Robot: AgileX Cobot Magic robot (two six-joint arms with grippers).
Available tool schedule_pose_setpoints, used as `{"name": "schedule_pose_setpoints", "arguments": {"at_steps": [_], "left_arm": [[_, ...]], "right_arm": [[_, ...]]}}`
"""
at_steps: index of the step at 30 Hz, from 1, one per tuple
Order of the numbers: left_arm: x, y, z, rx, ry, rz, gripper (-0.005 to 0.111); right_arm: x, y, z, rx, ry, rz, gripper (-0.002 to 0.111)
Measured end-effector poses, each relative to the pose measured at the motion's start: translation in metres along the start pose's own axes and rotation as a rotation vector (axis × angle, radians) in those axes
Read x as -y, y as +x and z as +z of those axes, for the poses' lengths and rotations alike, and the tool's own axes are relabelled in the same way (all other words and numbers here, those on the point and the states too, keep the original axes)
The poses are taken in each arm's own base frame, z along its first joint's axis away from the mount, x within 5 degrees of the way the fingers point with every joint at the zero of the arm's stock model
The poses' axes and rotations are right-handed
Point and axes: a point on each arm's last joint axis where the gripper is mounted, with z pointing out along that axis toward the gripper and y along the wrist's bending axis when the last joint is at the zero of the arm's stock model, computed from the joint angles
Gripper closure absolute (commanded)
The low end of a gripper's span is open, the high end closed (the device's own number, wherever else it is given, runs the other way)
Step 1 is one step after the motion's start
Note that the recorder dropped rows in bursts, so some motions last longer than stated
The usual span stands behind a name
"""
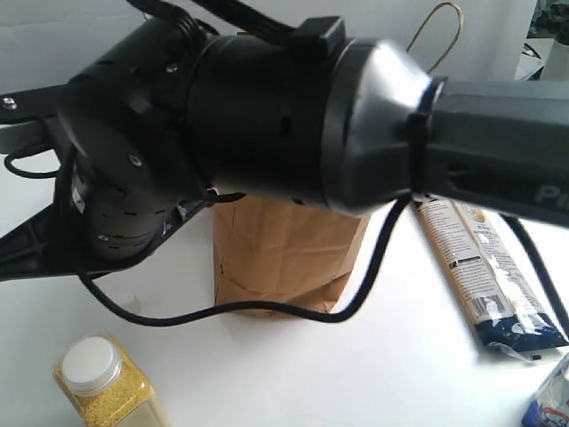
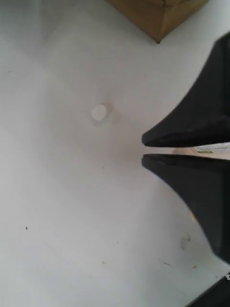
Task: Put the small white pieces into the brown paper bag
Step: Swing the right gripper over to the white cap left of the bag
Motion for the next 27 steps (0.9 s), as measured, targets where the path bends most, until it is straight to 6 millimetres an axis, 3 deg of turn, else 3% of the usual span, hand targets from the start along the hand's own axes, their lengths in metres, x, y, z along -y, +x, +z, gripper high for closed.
{"name": "schedule_pose_setpoints", "arguments": {"at_steps": [4, 9, 19, 27], "left_arm": [[0.000, 0.000, 0.000, 0.000, 0.000, 0.000, 0.107], [0.000, 0.000, 0.000, 0.000, 0.000, 0.000, 0.107], [0.000, 0.000, 0.000, 0.000, 0.000, 0.000, 0.107], [0.000, 0.000, 0.000, 0.000, 0.000, 0.000, 0.107]], "right_arm": [[0.009, 0.001, 0.015, -0.031, 0.016, 0.023, 0.073], [0.019, 0.000, 0.033, -0.041, 0.032, 0.039, 0.061], [0.047, -0.002, 0.064, -0.066, 0.057, 0.059, 0.057], [0.054, 0.006, 0.091, -0.109, 0.056, 0.040, 0.057]]}}
